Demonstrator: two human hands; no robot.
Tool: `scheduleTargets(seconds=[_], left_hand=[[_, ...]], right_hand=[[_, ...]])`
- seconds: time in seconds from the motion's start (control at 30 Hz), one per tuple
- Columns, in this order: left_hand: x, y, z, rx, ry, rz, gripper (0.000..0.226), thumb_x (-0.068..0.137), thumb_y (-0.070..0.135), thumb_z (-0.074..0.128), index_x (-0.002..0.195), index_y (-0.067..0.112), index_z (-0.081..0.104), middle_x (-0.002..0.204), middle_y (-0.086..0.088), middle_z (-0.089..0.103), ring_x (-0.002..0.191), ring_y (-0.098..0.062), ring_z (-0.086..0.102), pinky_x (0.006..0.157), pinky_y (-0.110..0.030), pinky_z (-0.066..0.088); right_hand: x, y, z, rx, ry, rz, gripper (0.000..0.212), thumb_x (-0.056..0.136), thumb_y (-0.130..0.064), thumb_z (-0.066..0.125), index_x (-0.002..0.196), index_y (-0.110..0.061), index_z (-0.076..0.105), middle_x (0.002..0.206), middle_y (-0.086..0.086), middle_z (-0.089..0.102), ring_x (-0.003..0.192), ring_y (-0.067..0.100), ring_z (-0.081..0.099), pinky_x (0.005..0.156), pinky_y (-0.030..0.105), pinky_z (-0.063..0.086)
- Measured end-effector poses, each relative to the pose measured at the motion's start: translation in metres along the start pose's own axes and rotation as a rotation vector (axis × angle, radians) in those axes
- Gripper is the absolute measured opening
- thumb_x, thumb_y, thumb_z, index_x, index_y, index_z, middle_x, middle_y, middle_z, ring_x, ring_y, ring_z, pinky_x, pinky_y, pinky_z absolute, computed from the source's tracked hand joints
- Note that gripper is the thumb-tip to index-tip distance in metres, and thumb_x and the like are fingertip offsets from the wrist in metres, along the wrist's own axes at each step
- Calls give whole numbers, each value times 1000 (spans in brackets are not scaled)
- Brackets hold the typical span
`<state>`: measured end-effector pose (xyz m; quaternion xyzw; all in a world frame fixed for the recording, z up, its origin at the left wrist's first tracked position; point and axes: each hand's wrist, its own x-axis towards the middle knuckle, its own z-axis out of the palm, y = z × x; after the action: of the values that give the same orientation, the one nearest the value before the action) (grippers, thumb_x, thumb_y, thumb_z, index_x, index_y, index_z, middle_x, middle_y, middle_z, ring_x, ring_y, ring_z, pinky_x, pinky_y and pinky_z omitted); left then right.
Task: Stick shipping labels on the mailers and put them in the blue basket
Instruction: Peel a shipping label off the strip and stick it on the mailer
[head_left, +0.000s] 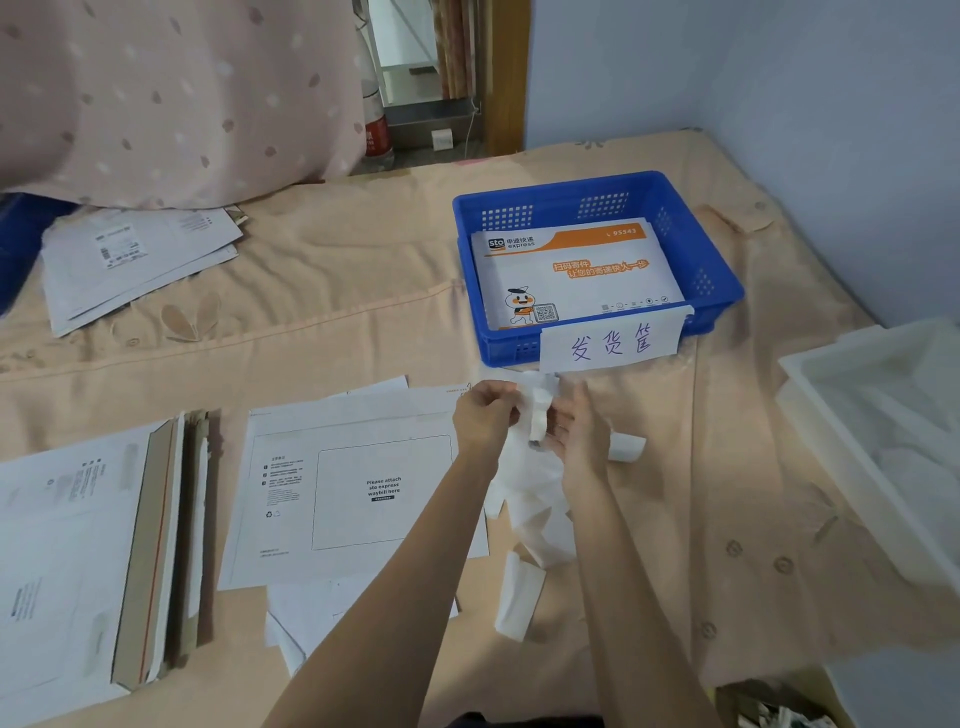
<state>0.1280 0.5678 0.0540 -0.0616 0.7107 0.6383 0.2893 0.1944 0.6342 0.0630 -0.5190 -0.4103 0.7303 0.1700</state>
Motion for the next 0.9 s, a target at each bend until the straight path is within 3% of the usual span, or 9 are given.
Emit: scheduleTargets(seconds=[0.13,0.23,0.3,0.4,0.5,0.63,0.8,0.9], left_hand=[[-5,0,4,31,-70,20,12,90,3,53,85,10,61,83,-5,63,79,-23,61,69,-26,52],[-9,3,11,83,-50,-53,12,94,24,51,96,13,55,92,-2,59,85,-20,56,70,-26,46],[-8,4,14,175,-44,-100,36,92,46,50,100,11,54,91,2,57,85,-16,56,77,-30,46],[-6,2,18,362,-96,17,47,94,54,42,79,13,60,80,-1,63,82,-18,61,81,-36,49],[-7,1,20,352,-62,108,50,99,42,40,62,10,52,66,-5,57,69,-22,54,71,-35,46],[-6,2,23,184,-34,40,40,98,34,44,69,7,50,69,-14,47,69,-24,46,65,-34,39],[-7,7,24,33,-42,-116,35,98,33,47,76,7,52,68,-7,51,57,-19,48,55,-26,40],[-8,8,21,-2,-52,-151,34,97,34,49,75,9,53,67,-5,52,52,-17,47,50,-23,38]], right_hand=[[-2,7,8,-407,49,-184,35,97,-40,48,100,-8,62,93,7,62,91,27,60,87,46,52],[-4,15,12,-421,78,-252,28,97,-34,48,97,-9,61,90,9,65,87,29,63,81,46,54],[-6,14,12,-514,83,-300,29,98,-35,46,88,-11,57,87,9,66,79,25,61,74,34,50],[-8,12,11,-550,96,-354,37,99,-36,45,78,-8,54,76,7,62,66,17,55,57,26,38],[-9,11,14,-426,67,-363,36,100,-29,46,70,-10,52,66,3,56,62,16,52,56,25,40],[-11,5,15,-140,10,-234,32,99,-23,48,67,-23,52,66,-2,56,64,14,55,62,29,46],[-8,2,17,-34,-30,-116,25,97,-27,50,74,-24,59,75,-1,65,76,20,63,75,35,52],[-4,3,16,-13,-55,-64,24,95,-32,54,75,-23,62,73,1,67,71,21,64,70,35,53]])
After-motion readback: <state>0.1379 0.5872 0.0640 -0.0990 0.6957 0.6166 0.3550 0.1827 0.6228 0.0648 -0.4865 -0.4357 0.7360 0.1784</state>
